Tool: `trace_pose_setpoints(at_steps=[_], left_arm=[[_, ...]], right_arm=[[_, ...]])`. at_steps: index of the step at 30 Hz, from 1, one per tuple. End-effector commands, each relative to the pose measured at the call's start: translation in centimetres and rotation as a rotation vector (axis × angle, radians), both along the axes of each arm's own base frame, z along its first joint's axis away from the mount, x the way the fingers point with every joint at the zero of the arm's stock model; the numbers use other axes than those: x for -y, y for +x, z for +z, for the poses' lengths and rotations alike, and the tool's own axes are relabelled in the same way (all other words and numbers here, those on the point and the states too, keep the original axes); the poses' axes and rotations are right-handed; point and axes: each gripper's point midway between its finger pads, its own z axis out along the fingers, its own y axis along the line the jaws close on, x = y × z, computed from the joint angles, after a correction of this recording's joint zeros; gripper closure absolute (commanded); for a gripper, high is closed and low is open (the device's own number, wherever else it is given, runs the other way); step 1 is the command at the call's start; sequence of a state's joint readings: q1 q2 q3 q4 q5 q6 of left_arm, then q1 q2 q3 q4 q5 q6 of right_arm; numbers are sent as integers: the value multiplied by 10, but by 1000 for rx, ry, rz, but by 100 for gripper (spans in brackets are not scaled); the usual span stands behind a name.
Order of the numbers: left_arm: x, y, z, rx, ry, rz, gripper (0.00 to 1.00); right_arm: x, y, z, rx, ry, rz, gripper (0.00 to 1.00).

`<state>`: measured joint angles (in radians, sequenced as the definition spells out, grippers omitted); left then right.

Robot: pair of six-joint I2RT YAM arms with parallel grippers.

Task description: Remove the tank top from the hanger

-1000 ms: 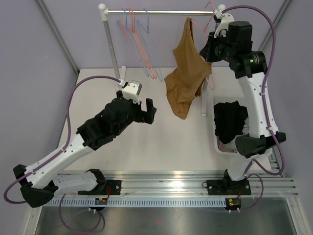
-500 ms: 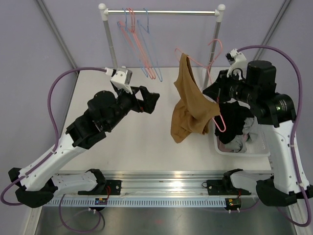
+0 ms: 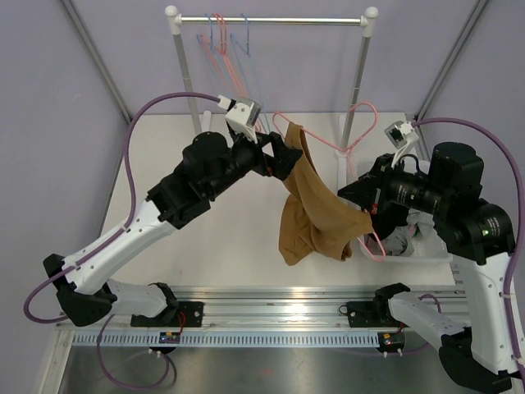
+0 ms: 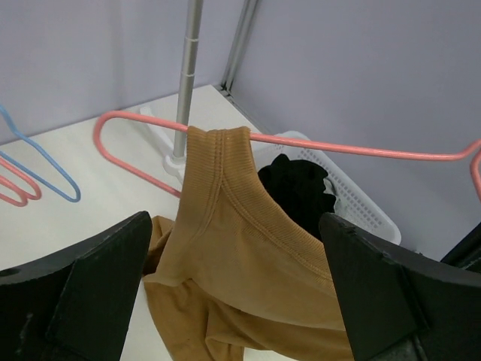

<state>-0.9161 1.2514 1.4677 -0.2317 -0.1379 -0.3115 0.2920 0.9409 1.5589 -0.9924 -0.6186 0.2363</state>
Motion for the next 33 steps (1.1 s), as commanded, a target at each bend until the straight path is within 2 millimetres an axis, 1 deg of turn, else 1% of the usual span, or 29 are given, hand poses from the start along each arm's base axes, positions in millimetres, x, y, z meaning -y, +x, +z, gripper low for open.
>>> trace_pose_setpoints(at_steps=[1,3,6,7,9,12,13,15,16,17,18,20,21,22,23,24,25,26,27,28,29,30,31,32,33], left_arm=[[11,-4,25,49,-69,-56,4],[16,1,18,39,-56,-49,6],[19,12,9,21,-20,-13,16],[19,14,7,17,-12,-4,22],[23,20,2,14,5,5,24],[26,26,-3,8,25,25,43],[24,28,-5,1,33,40,55],[23,28,-6,0,37,44,61],[21,30,-8,1,41,53,66],[20,30,-7,2,40,60,78],[18,30,-7,5,41,67,84],[12,34,-9,4,53,105,100],[8,37,-9,1,55,131,100],[-5,42,-11,-12,58,203,100],[-14,45,-13,-20,64,251,100],[-34,53,-18,-40,74,366,100],[-49,53,-19,-47,78,428,100],[-63,55,-22,-55,82,490,100],[-78,57,-24,-64,86,551,100],[-98,59,-32,-86,93,637,100],[-119,60,-34,-99,84,688,100],[-130,60,-42,-132,78,714,100],[-140,59,-43,-142,68,728,100],[-159,61,-47,-152,61,763,100],[-163,59,-49,-169,50,749,100]], right_arm=[[-10,-4,17,61,55,61,100],[-11,-7,19,67,67,79,100],[-11,-13,22,87,73,92,100],[-10,-13,22,91,70,87,100],[-11,-16,24,98,72,102,100],[-10,-19,24,108,71,111,100],[-8,-16,22,113,57,92,100],[-6,-15,18,108,42,78,100],[-5,-13,17,111,36,74,100],[-6,-12,15,103,31,73,100],[-5,-11,14,103,29,72,100],[-5,-12,11,103,24,76,100],[-6,-12,10,103,21,80,100],[-5,-13,7,110,12,82,100],[-3,-14,1,95,-3,83,100],[-3,-16,-5,86,-16,96,100],[-2,-18,-11,90,-39,111,100],[-1,-21,-21,62,-56,121,100],[-2,-25,-24,59,-57,145,100],[-3,-30,-27,67,-59,174,100],[-4,-38,-30,76,-52,202,100],[-9,-52,-26,94,-23,275,100],[-10,-65,-21,144,-10,322,100],[-11,-73,-16,172,6,358,100],[-14,-86,-10,210,26,418,100]])
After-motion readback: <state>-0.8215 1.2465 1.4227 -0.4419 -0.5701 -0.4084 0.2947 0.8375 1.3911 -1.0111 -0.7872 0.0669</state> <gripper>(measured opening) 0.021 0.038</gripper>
